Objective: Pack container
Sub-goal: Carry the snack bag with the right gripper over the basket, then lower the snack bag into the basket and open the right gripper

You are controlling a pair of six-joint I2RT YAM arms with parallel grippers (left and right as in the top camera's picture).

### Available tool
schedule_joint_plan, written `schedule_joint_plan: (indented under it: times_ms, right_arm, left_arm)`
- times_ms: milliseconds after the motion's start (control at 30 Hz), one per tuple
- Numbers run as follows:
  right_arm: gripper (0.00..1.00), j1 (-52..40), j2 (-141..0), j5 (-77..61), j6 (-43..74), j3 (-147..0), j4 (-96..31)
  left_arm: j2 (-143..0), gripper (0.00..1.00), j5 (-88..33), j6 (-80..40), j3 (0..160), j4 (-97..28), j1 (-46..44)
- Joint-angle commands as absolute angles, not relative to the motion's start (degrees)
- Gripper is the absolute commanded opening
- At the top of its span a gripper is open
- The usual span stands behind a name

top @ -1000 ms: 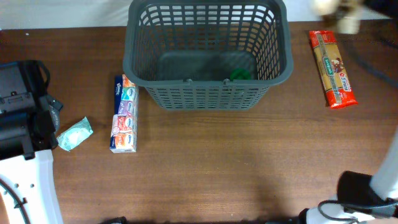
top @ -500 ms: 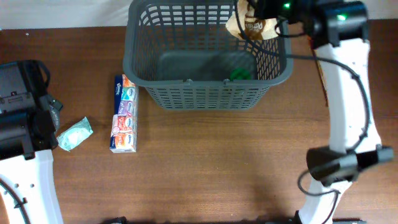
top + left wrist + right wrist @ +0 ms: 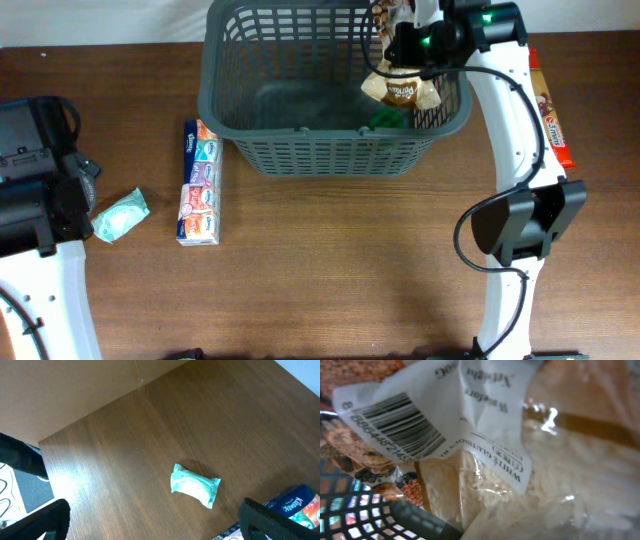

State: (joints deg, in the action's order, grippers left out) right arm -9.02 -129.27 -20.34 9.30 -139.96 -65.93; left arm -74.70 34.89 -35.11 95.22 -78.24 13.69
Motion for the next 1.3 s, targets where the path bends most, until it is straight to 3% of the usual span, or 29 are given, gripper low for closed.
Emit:
schedule_joint_plan:
  times_ms: [0, 367, 733, 967, 1267]
  right_arm:
    - [0.07, -9.5, -128.2, -18.6, 8.2, -140.4, -65.9]
    - [0.1, -10.2, -131.3, -15.8, 8.2, -140.1, -70.1]
    - [0.21, -10.2, -131.8, -14.6, 8.2, -140.0, -70.8]
    - [0.55, -10.2, -131.8, -14.3, 8.2, -140.0, -71.2]
    - [0.6, -10.2, -131.7, -14.9, 8.2, -141.6, -71.5]
  left_arm:
    - [-74.9, 0.99, 34.7, -34.9, 95.8, -78.3, 14.0]
    - [-74.9, 0.99, 34.7, -34.9, 95.8, -78.3, 14.0]
    - [-74.9, 0.99, 34.7, -34.9, 95.8, -78.3, 14.0]
    - [-74.9, 0.99, 34.7, -34.9, 95.8, -78.3, 14.0]
    - [-74.9, 0.99, 34.7, -34.9, 95.8, -78.3, 14.0]
